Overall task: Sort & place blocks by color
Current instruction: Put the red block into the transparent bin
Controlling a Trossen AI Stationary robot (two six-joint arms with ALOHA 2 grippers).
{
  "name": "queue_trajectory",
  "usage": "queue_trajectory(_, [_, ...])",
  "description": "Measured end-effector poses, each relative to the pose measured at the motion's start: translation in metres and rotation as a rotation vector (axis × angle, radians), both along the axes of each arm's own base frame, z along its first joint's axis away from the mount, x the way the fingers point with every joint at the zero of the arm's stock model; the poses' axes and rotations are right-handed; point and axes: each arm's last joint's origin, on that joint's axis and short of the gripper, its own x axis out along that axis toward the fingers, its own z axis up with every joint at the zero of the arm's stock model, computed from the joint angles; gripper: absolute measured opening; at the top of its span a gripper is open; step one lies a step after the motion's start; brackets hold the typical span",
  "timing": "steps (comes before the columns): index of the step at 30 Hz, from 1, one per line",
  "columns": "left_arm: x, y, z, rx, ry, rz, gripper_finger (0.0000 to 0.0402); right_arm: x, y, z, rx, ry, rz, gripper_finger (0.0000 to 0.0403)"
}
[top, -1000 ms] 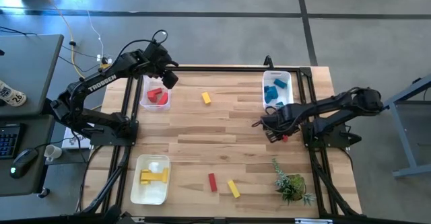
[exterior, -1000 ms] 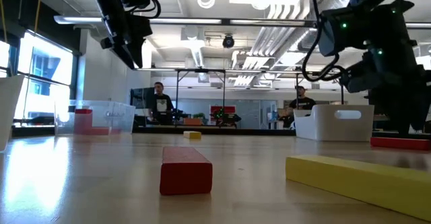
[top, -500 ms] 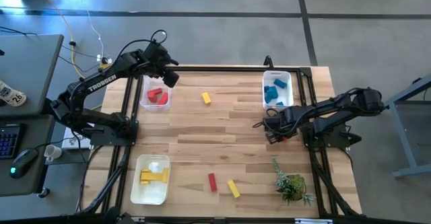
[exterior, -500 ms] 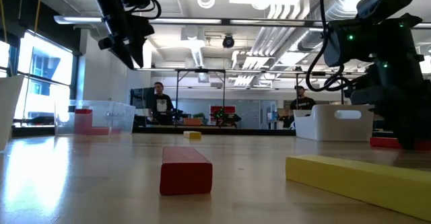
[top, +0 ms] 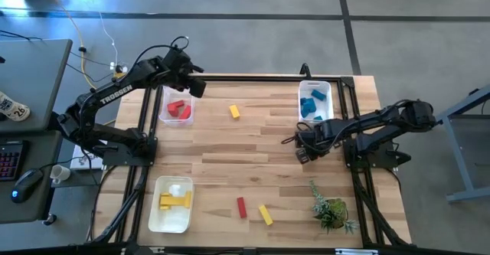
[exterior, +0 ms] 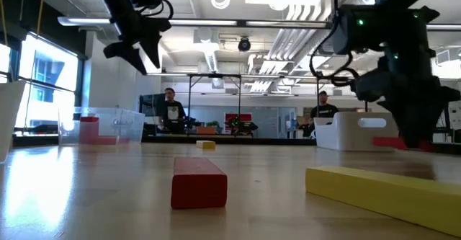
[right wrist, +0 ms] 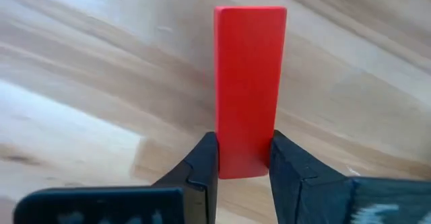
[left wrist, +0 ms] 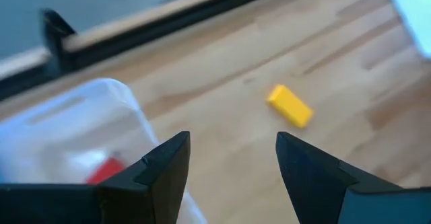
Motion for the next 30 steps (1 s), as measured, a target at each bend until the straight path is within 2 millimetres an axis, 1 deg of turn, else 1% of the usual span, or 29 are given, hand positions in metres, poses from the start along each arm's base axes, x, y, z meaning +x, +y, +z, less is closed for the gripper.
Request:
queue_trajectory(3, [0.002, -0.001, 0.000, -0.052, -0.068, 0.016, 0.0207, 0.012, 0.000, 0.011, -0.007, -0.080, 0.034, 0.0069])
queue_trajectory(6, [0.005, -0.002, 0.002, -0.098, -0.139, 0.030, 0.0207, 0.025, -0.001, 0.023, -0.047, -0.176, 0.118, 0.0069])
queue_trajectory(10, [0.011, -0.003, 0.004, -0.132, -0.217, 0.042, 0.0207, 0.046, -0.004, 0.044, -0.150, -0.339, 0.247, 0.0069])
queue_trajectory(14, [0.018, -0.005, 0.007, -0.138, -0.285, 0.031, 0.0207, 0.062, -0.013, 0.067, -0.278, -0.445, 0.311, 0.0069])
queue_trajectory(20, [0.033, -0.010, 0.013, -0.128, -0.388, -0.029, 0.0207, 0.076, -0.034, 0.104, -0.465, -0.512, 0.378, 0.0069])
queue_trajectory(26, [0.050, -0.018, 0.022, -0.091, -0.487, -0.072, 0.0207, 0.083, -0.059, 0.141, -0.610, -0.573, 0.396, 0.0069])
queue_trajectory(30, [0.058, -0.023, 0.026, -0.094, -0.548, -0.076, 0.0207, 0.084, -0.071, 0.155, -0.677, -0.585, 0.432, 0.0069])
